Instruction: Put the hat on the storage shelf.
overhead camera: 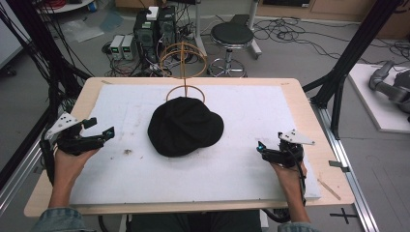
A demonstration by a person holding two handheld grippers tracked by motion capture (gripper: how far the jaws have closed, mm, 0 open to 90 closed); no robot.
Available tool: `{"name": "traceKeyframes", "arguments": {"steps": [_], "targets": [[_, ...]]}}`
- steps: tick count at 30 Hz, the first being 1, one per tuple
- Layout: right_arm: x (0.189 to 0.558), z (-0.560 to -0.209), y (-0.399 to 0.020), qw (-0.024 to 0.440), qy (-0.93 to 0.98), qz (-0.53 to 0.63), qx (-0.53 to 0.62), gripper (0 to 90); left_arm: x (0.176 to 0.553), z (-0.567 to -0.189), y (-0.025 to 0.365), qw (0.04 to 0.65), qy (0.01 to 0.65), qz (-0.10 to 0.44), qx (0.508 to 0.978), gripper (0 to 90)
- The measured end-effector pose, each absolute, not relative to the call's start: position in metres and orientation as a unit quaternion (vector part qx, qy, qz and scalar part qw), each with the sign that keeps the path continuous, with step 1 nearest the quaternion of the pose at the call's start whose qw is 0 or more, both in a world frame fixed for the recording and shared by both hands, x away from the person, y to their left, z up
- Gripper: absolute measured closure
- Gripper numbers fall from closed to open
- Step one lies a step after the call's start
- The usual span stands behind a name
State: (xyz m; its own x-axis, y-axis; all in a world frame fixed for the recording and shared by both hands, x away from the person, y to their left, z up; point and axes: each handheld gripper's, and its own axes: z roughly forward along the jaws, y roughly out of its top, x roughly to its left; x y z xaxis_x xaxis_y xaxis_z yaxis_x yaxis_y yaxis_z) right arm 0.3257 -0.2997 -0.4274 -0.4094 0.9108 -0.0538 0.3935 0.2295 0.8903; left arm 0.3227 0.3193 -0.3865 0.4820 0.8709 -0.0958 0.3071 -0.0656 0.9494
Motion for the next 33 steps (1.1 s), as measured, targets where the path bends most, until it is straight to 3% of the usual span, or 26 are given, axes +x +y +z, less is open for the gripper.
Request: {"name": "traceKeyframes", "arguments": {"steps": [33], "targets": [[0.322,-0.426,-0.308,0.313,0.710,0.430,0.461,14.6,0.329,-0.377,0.305,0.541,0.410,0.276,0.680,15.7]]}}
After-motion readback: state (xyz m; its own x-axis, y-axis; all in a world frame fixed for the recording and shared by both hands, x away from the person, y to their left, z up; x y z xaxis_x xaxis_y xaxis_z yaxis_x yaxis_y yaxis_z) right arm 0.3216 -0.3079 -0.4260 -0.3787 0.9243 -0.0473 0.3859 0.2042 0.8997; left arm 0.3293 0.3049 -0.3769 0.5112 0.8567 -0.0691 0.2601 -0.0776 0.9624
